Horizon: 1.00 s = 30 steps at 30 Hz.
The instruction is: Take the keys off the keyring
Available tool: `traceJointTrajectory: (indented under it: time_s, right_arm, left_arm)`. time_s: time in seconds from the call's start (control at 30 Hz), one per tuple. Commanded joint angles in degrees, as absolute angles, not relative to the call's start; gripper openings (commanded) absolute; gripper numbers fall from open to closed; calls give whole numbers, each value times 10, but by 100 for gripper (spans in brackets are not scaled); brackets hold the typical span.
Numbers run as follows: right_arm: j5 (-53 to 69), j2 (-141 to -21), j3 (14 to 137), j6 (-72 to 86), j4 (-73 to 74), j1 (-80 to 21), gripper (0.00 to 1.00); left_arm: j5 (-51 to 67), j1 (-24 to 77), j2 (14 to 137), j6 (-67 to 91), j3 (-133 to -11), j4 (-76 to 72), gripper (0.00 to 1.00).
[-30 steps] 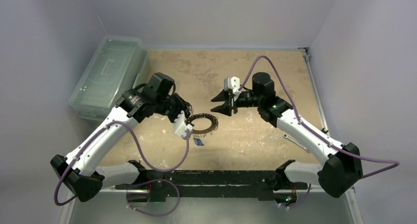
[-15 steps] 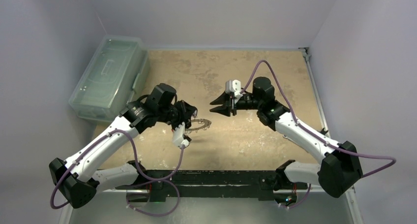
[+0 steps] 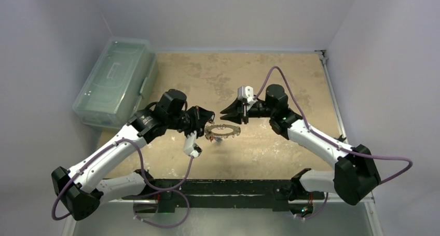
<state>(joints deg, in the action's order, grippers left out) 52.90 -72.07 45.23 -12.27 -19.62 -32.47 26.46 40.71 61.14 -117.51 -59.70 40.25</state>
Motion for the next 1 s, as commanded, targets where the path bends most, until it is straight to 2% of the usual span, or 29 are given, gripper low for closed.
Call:
traceJointTrajectory:
  time_s: [0.0, 0.73, 0.97]
  right_arm:
    - [576, -713, 442, -82, -249, -332, 27]
    - [568, -728, 437, -110, -244, -375, 25]
    - [565, -731, 434, -128, -235, -379, 21]
  left_arm:
    - [293, 415, 601, -1211, -596, 354, 0]
    - [294, 433, 607, -1195, -591, 331, 0]
    - [294, 436, 608, -1189, -592, 324, 0]
